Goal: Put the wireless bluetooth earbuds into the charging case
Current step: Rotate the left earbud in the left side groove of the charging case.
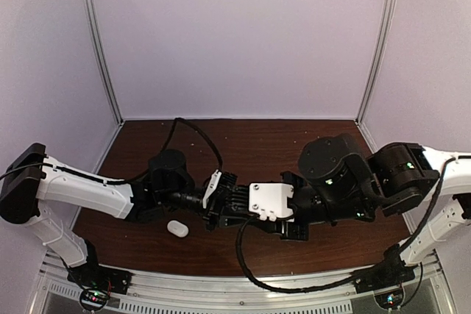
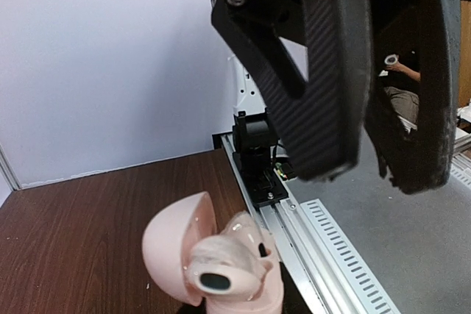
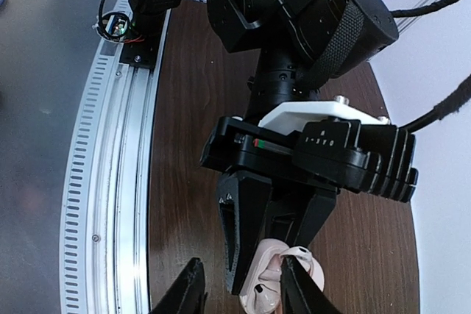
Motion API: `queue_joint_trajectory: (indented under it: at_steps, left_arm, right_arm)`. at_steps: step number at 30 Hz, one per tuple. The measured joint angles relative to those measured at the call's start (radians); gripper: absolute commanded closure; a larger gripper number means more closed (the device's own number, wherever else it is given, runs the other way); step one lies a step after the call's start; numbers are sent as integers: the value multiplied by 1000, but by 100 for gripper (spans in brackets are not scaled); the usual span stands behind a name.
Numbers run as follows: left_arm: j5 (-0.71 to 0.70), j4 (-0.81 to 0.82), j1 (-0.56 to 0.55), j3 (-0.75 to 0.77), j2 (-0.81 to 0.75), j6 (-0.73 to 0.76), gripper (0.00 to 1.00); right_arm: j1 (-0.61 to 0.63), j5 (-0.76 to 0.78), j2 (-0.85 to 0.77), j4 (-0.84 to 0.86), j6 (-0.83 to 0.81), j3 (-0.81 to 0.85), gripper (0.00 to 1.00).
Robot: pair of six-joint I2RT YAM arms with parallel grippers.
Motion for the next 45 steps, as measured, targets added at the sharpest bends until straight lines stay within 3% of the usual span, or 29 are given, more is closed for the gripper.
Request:
queue_joint_trajectory:
  at_steps: [5, 17, 45]
  left_arm:
    - [-2, -45, -5, 2, 0, 34, 100]
    - [-5, -85, -19, 17, 0, 67, 100]
    - [-5, -55, -19, 16, 0, 31, 100]
  right_arm:
    - [-18, -3, 8, -13, 0, 0, 50]
    - [-45, -26, 27, -23, -1, 0, 43]
    - [-53, -29, 37, -25, -3, -3, 55]
